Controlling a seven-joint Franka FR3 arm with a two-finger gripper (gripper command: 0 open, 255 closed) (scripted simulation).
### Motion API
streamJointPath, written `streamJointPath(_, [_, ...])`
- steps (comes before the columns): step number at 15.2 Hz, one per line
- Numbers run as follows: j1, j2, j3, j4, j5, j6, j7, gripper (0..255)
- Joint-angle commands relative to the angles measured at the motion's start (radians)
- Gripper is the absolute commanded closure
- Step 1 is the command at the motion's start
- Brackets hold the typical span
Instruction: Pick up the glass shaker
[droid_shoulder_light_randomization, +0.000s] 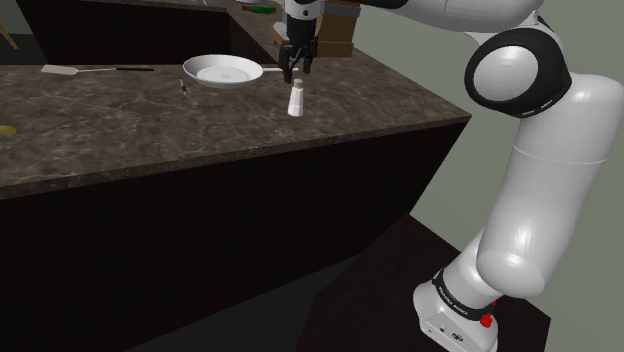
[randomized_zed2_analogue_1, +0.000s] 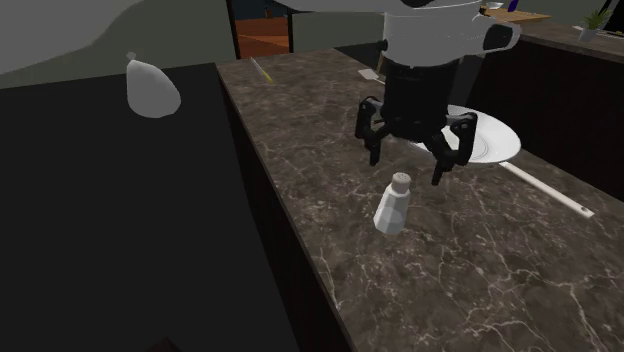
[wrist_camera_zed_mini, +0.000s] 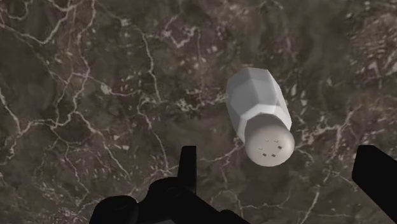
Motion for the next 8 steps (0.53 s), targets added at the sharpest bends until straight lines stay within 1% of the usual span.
streamJointPath(1, [-0.002, -0.005, 0.000, -0.035, 0.000, 0.030, 0.001, 0])
streamJointPath(3, [-0.002, -0.011, 0.000, -0.070, 0.000, 0.060, 0.004, 0])
streamJointPath(5, [-0.003, -0.012, 0.000, -0.080, 0.000, 0.068, 0.004, 0])
streamJointPath(6, [-0.003, -0.011, -0.001, -0.077, 0.000, 0.067, 0.004, 255])
streamJointPath(8, [-0.003, -0.012, -0.001, -0.079, 0.000, 0.067, 0.004, 255])
